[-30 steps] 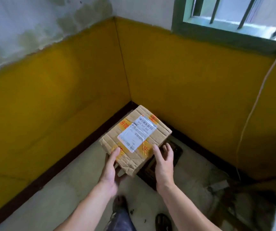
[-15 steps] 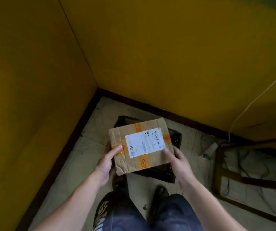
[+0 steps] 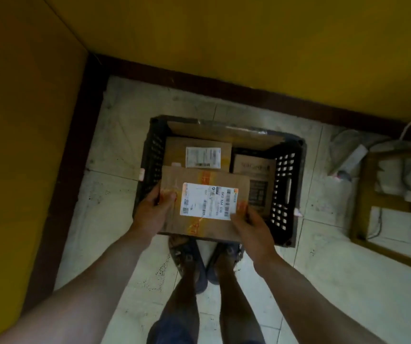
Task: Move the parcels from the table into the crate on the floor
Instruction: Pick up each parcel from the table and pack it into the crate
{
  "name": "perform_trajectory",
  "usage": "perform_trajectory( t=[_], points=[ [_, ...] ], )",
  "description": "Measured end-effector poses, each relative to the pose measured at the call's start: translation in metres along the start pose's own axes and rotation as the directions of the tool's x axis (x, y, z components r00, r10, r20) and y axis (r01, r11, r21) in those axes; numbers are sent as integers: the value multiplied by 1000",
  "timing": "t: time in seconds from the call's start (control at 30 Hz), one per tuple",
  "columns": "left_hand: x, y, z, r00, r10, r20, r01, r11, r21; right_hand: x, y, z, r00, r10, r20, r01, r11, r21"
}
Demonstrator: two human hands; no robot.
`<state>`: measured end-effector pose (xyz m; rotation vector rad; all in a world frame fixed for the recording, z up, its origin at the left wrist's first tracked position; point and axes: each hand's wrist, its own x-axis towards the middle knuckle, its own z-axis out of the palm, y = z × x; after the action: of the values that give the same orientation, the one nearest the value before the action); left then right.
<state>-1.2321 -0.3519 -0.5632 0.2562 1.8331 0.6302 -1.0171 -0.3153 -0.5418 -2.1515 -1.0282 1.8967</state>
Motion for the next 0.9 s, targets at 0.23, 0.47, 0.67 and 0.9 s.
perform_trajectory(
  t=[0.23, 0.47, 0.67, 0.9],
  points=[
    [82, -67, 5, 994, -59, -91, 71, 988, 134, 96, 47, 46, 1000, 1, 7, 0, 994, -113],
    [119, -88, 8, 989, -77, -122, 108, 956, 273, 136, 66, 66, 998, 63, 29, -52, 953, -298],
    [129, -82, 10, 989, -92, -117, 128, 926, 355, 146, 69, 69, 997, 71, 12, -60, 914, -402],
    [144, -80, 25, 981, -38, -189, 115, 902, 416, 174, 59, 83, 994, 111, -15, -106, 888, -448]
  ],
)
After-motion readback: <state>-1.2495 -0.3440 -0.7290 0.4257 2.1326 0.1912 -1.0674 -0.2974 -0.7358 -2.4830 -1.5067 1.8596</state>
